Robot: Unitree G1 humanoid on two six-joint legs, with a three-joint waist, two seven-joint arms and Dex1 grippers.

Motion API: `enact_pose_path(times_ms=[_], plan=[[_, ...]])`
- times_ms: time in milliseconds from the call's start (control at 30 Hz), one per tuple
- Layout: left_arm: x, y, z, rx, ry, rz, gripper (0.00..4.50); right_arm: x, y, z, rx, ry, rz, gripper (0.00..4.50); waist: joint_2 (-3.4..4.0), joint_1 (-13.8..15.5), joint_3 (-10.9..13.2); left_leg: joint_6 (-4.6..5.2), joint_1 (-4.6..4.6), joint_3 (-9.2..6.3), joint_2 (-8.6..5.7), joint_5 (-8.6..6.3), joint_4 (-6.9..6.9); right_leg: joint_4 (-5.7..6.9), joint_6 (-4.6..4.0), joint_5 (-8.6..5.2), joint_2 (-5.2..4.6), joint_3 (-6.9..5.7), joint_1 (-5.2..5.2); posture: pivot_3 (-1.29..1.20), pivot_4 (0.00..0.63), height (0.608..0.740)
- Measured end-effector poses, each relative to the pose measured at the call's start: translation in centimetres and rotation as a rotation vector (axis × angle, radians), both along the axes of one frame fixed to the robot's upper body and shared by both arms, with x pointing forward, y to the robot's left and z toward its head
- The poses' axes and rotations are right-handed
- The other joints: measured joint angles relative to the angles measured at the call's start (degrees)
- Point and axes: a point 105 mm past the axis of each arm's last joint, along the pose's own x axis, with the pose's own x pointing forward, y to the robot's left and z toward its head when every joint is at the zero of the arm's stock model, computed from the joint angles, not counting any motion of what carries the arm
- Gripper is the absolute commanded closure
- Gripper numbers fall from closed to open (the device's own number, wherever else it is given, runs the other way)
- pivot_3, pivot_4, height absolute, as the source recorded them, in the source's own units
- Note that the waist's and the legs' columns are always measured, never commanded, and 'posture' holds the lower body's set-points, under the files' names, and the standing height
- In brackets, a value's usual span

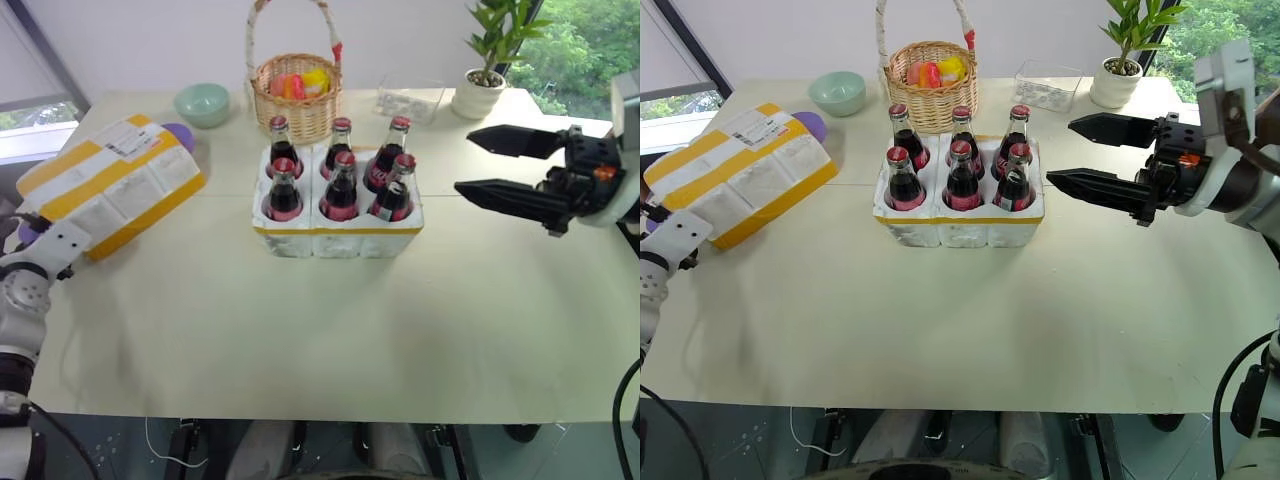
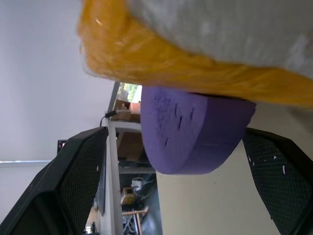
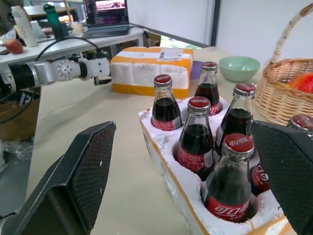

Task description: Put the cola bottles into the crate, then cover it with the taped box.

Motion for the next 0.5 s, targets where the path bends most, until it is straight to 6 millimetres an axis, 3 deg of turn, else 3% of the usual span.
enact_pose_path(times_ms=[67,167,400,500], plan=[[0.05,0.33,-0.48,0.018,0.018,0.000,0.00,-0.18,0.00,0.02,0.003,0.000,-0.003,0.03,-0.01,0.1,0.0,0.00,0.00,0.00,0.00,0.00,0.02,0.01,0.00,0.00,0.00,0.00,0.01,0.00,0.150,0.738],[-0.03,0.90,-0.79,0.013,0.022,0.011,0.89,-0.25,-0.20,0.07,0.003,-0.003,-0.021,0.00,-0.08,0.2,0.0,0.01,-0.01,0.00,0.00,0.00,0.04,0.01,0.01,0.00,0.00,0.00,0.02,0.00,0.150,0.738],[0.43,0.81,-0.32,0.027,0.006,-0.017,4.30,-0.18,-0.32,-0.15,0.011,0.009,-0.033,0.00,-0.09,0.2,0.0,0.03,-0.01,0.00,0.00,0.01,0.04,0.03,0.01,0.00,-0.02,0.00,0.02,0.00,0.150,0.738],[0.68,0.49,-0.37,0.057,0.023,-0.038,4.49,-0.16,-0.36,-0.16,0.013,0.008,-0.034,0.00,-0.09,0.2,0.0,0.04,-0.01,0.00,0.00,0.02,0.05,0.03,0.01,0.00,-0.01,-0.01,0.02,0.00,0.150,0.738]])
